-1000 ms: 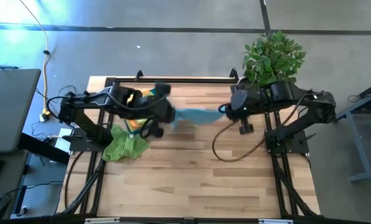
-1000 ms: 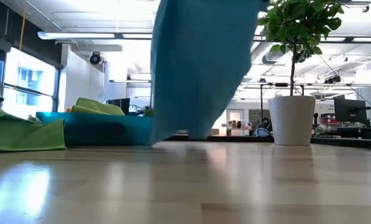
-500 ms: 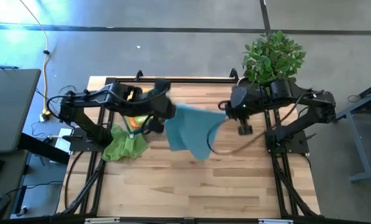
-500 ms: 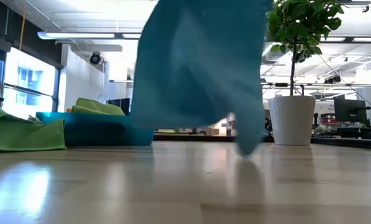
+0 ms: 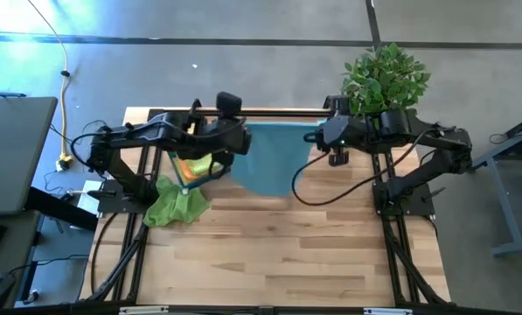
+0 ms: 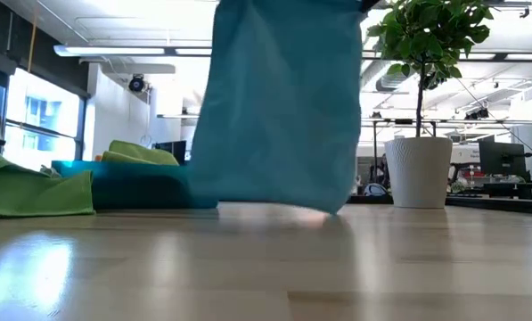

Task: Fold microfiber towels
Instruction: Fold the blue microfiber cloth

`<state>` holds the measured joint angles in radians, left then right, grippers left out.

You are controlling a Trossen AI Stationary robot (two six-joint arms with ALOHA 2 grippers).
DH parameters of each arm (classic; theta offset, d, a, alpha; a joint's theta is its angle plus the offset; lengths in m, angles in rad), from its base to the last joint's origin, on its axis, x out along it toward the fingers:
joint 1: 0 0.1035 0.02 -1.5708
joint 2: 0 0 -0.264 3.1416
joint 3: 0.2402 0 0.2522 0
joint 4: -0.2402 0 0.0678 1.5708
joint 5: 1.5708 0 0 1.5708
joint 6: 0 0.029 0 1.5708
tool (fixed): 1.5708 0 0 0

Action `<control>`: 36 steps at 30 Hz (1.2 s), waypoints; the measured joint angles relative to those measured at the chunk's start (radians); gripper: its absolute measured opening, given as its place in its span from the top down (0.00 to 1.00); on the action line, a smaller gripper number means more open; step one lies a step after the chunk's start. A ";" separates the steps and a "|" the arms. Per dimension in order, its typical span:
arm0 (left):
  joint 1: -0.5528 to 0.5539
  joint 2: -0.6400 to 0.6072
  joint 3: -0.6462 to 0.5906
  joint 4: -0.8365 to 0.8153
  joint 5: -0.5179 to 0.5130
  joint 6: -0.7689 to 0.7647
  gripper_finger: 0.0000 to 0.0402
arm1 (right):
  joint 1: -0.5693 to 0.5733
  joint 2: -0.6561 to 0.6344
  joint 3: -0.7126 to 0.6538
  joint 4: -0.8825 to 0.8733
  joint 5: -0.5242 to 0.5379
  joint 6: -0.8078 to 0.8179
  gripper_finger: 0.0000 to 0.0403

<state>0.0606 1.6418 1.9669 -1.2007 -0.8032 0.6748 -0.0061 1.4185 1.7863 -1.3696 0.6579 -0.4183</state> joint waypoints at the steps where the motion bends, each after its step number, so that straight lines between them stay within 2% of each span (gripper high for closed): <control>1: 0.001 0.004 -0.002 -0.004 -0.010 -0.013 1.00 | 0.000 0.000 0.000 0.000 0.012 0.022 1.00; 4: -0.019 0.004 -0.002 -0.007 0.008 -0.078 1.00 | 0.001 0.000 0.000 -0.010 0.018 0.102 1.00; 6: -0.041 0.002 -0.002 -0.007 0.079 -0.153 1.00 | 0.016 0.000 0.000 -0.038 -0.006 0.166 1.00; 8: -0.065 0.003 -0.002 -0.014 0.195 -0.248 1.00 | 0.031 0.000 -0.002 -0.080 -0.084 0.248 1.00; 12: -0.117 0.033 -0.007 -0.028 0.442 -0.420 1.00 | 0.086 0.025 -0.002 -0.177 -0.314 0.468 1.00; 14: -0.150 0.080 -0.009 -0.045 0.515 -0.498 1.00 | 0.139 0.053 -0.002 -0.210 -0.357 0.532 1.00; 19: -0.249 0.220 -0.009 -0.021 0.590 -0.642 1.00 | 0.284 0.129 -0.002 -0.208 -0.390 0.583 1.00; 22: -0.310 0.309 -0.010 0.018 0.611 -0.688 1.00 | 0.354 0.145 -0.084 -0.182 -0.407 0.617 1.00; 25: -0.362 0.377 -0.010 0.079 0.640 -0.735 1.00 | 0.415 0.102 -0.270 -0.075 -0.452 0.682 1.00; 28: -0.407 0.447 -0.010 0.149 0.670 -0.788 1.00 | 0.479 0.053 -0.475 0.129 -0.531 0.763 1.00; 32: -0.456 0.513 -0.010 0.253 0.746 -0.849 1.00 | 0.558 0.034 -0.673 0.418 -0.717 0.853 1.00; 36: -0.483 0.555 -0.010 0.351 0.848 -0.897 1.00 | 0.627 0.040 -0.787 0.640 -0.876 0.863 1.00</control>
<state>-0.4229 2.1969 1.9572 -0.8496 0.0445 -0.2224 0.6205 1.4587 0.9989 -0.7291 -0.2178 0.4447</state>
